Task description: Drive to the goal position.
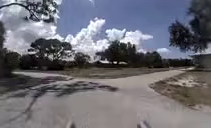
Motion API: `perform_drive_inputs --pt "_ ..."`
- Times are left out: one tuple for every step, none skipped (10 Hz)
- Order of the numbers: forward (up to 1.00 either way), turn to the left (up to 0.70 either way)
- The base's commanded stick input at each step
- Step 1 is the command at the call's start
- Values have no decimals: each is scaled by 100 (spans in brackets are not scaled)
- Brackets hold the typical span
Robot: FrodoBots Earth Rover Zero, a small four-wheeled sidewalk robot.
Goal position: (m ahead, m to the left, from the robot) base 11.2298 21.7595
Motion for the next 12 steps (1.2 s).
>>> perform_drive_inputs --pt "100 0" --pt "100 0" --pt "100 0" --pt "100 1" --pt "100 4" --pt "100 40" --pt "100 40" --pt "100 40" --pt "100 40" --pt "100 40" --pt "100 40" --pt "100 40"
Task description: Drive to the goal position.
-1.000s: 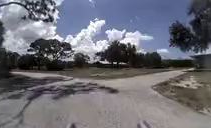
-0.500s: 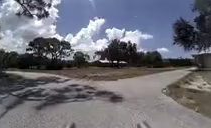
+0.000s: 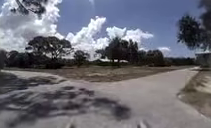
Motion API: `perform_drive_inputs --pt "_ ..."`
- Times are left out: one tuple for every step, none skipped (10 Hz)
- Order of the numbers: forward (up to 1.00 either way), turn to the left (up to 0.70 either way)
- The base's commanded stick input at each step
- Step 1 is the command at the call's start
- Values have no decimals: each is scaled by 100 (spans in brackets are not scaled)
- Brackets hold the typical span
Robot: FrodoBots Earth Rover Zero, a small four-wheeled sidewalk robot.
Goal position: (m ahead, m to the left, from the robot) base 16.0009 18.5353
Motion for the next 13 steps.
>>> perform_drive_inputs --pt "100 40" --pt "100 40" --pt "100 40" --pt "100 40" --pt "100 40" --pt "100 40" --pt "100 40" --pt "100 40" --pt "100 40" --pt "100 40" --pt "100 40" --pt "100 40" --pt "100 40"
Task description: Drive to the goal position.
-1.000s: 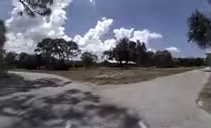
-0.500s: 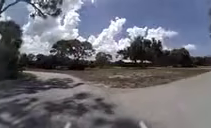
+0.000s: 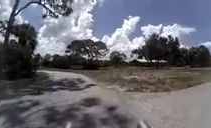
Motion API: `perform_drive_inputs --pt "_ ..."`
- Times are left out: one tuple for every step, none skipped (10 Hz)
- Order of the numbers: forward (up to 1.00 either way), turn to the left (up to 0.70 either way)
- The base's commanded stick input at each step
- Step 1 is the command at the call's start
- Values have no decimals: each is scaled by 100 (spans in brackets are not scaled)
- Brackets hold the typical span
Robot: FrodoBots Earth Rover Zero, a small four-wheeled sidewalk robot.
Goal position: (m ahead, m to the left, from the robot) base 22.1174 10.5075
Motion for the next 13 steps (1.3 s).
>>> perform_drive_inputs --pt "100 40" --pt "100 40" --pt "100 40" --pt "100 40" --pt "100 40" --pt "100 40" --pt "100 40" --pt "100 40" --pt "100 40" --pt "100 40" --pt "100 27" --pt "100 0" --pt "100 0"
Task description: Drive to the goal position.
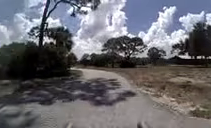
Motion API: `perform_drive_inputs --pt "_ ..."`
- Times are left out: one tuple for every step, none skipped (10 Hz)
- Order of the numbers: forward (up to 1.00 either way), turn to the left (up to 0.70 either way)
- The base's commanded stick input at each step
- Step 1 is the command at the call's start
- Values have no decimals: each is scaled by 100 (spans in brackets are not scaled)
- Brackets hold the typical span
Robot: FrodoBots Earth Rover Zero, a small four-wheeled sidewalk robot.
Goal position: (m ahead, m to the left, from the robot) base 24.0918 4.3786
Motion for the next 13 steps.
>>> perform_drive_inputs --pt "100 0" --pt "100 0" --pt "100 -40" --pt "100 -36" --pt "100 -5" --pt "100 0" --pt "100 0" --pt "100 0" --pt "100 0" --pt "100 0" --pt "100 0" --pt "100 0" --pt "100 0"
